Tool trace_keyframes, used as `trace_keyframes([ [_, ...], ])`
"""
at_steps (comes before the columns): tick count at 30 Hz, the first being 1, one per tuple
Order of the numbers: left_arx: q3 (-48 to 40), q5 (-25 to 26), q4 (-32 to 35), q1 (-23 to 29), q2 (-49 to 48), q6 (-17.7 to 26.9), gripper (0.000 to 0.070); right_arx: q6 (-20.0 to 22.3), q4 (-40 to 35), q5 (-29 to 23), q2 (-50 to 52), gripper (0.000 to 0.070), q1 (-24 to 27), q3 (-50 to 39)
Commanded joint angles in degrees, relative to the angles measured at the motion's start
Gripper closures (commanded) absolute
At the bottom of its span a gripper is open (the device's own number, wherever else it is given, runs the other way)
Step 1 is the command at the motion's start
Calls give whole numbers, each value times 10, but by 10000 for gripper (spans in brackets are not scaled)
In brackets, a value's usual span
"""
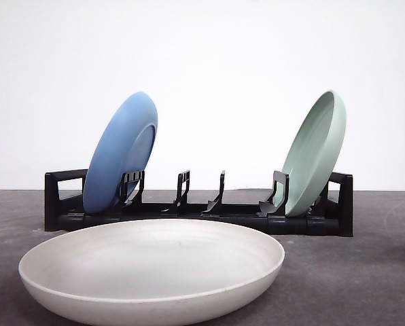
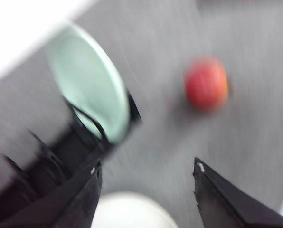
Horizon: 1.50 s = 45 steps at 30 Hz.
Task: Place pomegranate in white plate
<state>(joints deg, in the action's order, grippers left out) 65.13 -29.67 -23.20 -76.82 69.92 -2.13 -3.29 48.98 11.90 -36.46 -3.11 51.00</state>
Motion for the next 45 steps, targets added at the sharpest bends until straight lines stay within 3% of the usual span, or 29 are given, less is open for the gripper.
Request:
trace_keyframes([
  [1,26,-3,-14,3,-30,-25,339,-8,8,-6,-25,0,-2,9],
  [9,60,-4,-62,67,-200,-34,339,-3,38,-90,-129,0,-2,9],
  [17,60,-4,-74,79,-296,-33,340,-3,49,-93,-226,0,-2,9],
  [45,60,-3,-100,79,-291,-30,340,8,11,-120,-444,0,-2,9],
])
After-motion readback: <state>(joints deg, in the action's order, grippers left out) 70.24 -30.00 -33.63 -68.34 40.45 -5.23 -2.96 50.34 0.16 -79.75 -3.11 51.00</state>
